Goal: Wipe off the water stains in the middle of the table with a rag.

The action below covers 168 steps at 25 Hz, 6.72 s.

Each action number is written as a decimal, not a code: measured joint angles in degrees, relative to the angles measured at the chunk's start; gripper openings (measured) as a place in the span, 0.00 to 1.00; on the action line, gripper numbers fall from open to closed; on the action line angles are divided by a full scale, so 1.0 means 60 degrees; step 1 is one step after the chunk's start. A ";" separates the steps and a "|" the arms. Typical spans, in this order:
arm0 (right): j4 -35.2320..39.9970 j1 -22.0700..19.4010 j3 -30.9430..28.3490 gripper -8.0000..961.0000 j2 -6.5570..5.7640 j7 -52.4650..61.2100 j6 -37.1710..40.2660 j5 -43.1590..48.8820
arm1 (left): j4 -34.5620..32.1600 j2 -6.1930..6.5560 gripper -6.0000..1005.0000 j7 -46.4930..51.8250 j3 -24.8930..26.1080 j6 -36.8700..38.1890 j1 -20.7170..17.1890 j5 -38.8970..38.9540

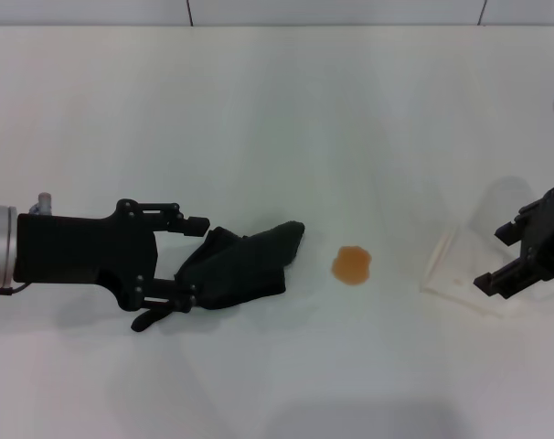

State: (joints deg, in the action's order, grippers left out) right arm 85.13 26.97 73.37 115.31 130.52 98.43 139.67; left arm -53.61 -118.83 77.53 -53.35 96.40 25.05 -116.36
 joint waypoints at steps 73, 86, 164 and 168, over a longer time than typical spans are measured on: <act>-0.0942 -0.0477 -0.0591 0.69 -0.0005 -0.1007 -0.2915 -0.1040 | 0.0097 0.0001 0.77 -0.0521 0.0087 -0.0303 -0.0028 0.0087; -0.4134 -0.1013 -0.1888 0.69 -0.0024 -0.5197 -0.4263 -0.4720 | 0.0211 0.0001 0.77 -0.0824 0.0088 -0.0422 -0.0045 0.0089; -0.8590 -0.2826 -0.3565 0.89 -0.0087 -1.0459 -0.3235 -0.7907 | 0.0585 0.0000 0.77 -0.0891 0.0062 -0.0349 0.0028 0.0075; -0.8292 -0.3176 -0.4112 0.89 -0.0067 -1.0507 -0.2514 -0.7959 | 0.0584 0.0000 0.77 -0.0871 0.0081 -0.0373 0.0033 0.0077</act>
State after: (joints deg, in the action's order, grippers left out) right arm 35.38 7.91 48.70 114.90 67.48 83.34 91.92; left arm -50.10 -118.83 72.30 -52.86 94.16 25.25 -115.90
